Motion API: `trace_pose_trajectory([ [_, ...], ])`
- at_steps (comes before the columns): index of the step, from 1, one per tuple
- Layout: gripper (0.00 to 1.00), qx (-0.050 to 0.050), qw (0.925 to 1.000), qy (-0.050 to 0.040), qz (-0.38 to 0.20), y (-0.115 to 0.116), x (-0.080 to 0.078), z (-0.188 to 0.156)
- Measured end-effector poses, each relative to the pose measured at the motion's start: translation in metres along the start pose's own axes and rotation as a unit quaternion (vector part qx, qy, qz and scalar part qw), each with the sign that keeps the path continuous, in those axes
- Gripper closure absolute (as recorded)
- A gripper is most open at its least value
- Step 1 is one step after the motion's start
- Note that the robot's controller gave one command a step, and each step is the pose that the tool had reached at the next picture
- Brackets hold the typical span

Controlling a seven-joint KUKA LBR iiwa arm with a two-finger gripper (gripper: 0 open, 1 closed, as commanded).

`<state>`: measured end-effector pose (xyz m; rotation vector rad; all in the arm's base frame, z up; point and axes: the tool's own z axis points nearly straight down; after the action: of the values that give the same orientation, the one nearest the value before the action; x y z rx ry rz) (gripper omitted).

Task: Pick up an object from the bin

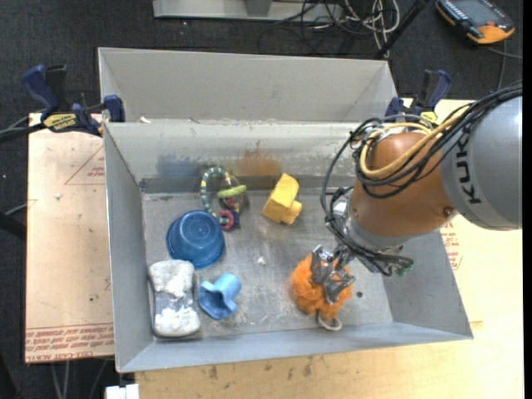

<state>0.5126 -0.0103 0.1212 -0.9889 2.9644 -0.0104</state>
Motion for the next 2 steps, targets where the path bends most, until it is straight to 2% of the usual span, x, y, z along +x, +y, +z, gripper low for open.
trace_pose_trajectory([
  [1,1.0,-0.012,0.9998,0.01,-0.011,-0.017,-0.026,0.032],
  [2,1.0,-0.005,0.997,0.0046,0.077,-0.031,-0.041,0.036],
])
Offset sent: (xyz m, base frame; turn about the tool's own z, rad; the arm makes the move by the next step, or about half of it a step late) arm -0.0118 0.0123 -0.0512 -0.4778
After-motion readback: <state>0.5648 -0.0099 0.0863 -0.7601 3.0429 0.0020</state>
